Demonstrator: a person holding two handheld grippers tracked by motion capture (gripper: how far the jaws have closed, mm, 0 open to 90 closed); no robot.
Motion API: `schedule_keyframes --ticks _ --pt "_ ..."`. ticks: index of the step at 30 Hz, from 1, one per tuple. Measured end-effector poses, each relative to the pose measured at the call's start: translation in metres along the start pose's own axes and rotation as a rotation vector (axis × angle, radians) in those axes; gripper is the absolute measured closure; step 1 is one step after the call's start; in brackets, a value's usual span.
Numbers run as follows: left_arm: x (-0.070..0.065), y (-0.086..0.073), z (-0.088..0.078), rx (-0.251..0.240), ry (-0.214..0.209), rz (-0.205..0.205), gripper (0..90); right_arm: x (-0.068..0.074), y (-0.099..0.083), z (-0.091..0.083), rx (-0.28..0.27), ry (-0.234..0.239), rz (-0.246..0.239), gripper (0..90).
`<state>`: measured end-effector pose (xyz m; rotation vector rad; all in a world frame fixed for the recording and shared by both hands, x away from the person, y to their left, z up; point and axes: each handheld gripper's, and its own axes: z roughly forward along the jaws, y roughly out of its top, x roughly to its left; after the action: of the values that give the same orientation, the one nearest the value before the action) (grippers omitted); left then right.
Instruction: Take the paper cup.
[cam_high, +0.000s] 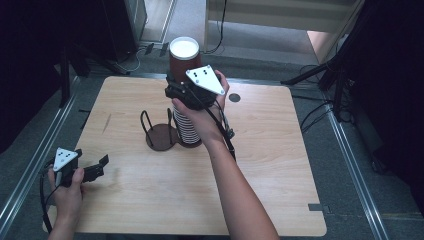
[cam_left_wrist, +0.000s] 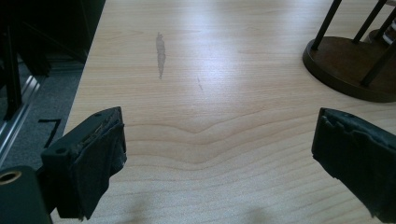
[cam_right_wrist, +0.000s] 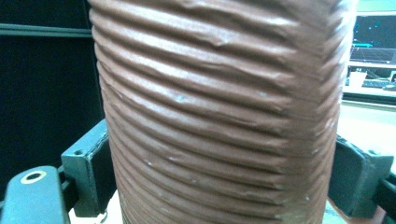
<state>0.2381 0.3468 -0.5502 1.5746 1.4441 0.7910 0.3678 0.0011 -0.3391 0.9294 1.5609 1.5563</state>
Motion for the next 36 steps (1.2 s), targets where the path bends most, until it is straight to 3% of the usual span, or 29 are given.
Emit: schedule_keyframes --ticks 18,21,28,32,36 --pt "0.0 0.0 -0.001 -0.012 0.008 -0.005 3.8 0.0 0.036 -0.004 -0.059 0.017 -0.008 12.4" --pt "0.0 -0.001 -0.002 -0.023 0.028 -0.005 3.8 -0.001 0.041 -0.008 -0.072 0.012 -0.013 12.4" --pt "0.001 -0.001 -0.002 -0.023 0.017 -0.013 3.8 -0.011 0.049 -0.018 -0.084 -0.015 -0.017 12.3" --pt "0.001 -0.001 -0.003 -0.048 0.021 -0.007 15.3 -0.02 0.054 -0.026 -0.089 -0.041 -0.011 12.3" --pt "-0.001 -0.001 -0.003 -0.045 0.024 0.01 14.7 -0.03 0.055 -0.035 -0.095 -0.063 -0.014 12.2"
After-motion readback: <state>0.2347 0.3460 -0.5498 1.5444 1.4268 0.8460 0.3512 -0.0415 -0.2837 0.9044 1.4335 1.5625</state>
